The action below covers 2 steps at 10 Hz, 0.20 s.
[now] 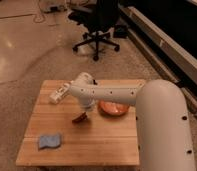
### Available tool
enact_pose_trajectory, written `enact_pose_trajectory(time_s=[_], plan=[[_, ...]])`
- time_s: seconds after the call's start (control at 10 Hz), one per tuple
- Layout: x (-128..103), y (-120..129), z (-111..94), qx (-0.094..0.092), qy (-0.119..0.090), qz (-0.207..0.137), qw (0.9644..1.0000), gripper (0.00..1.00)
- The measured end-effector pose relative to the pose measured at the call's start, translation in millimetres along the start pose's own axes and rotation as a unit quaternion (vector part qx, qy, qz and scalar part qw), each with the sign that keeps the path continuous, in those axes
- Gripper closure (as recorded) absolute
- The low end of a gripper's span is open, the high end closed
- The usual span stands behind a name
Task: Drag the pepper across the table
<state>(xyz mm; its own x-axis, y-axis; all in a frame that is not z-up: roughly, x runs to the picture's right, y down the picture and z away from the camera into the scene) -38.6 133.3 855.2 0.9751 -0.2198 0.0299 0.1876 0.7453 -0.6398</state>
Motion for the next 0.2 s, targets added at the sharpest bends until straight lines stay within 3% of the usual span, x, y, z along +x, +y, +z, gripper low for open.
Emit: enact_pose_trajectory(time_s=[0.2], plan=[[15.1, 6.8, 9.0, 0.003, 0.002, -0.002, 1.0, 0.51]])
